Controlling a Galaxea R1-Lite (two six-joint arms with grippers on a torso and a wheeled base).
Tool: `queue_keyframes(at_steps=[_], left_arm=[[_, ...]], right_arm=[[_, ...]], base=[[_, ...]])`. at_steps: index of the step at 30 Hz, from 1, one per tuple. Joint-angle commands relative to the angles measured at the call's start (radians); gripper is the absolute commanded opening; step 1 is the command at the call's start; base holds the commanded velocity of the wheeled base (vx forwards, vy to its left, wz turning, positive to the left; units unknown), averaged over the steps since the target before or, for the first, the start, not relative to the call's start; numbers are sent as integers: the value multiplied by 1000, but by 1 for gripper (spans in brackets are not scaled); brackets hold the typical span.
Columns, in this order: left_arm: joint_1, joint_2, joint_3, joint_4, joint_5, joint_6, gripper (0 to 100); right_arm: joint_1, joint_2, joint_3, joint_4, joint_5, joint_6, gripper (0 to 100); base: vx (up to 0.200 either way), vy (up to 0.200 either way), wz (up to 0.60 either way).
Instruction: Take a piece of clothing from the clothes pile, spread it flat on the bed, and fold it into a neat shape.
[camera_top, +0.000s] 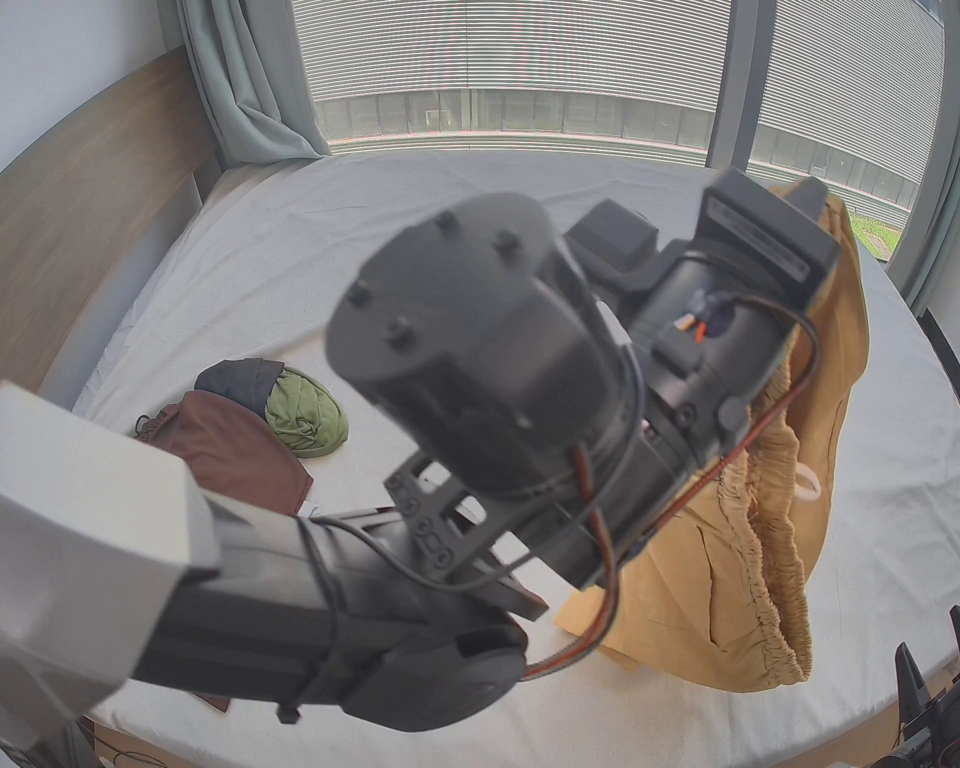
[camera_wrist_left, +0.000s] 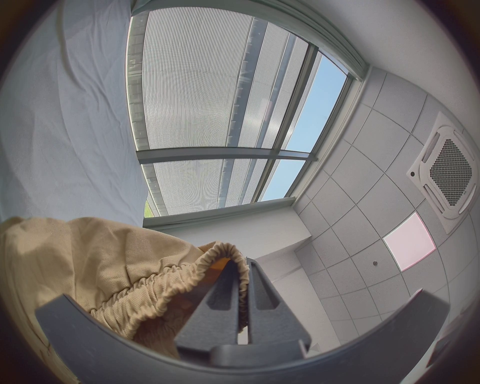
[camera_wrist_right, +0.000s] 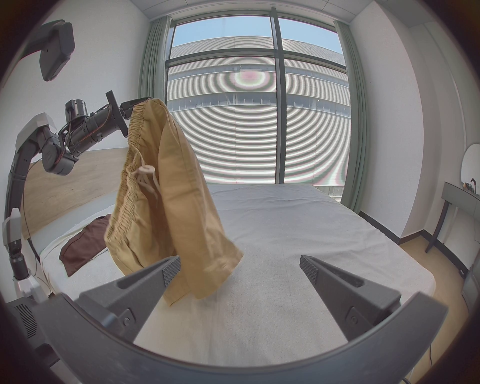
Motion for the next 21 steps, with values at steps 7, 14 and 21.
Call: queue_keyframes(at_steps=[7, 14, 21], left_arm=[[148, -31, 252, -69, -9, -24, 0], [208, 2, 349, -145, -9, -19, 0], [246, 19, 450, -243, -4, 10, 0]], right_arm=[[0, -15, 18, 0, 0, 0, 100], [0, -15, 18, 0, 0, 0, 100], [0, -15, 18, 0, 0, -2, 100]], base=[[0, 0, 0], [0, 0, 0], [0, 0, 0]])
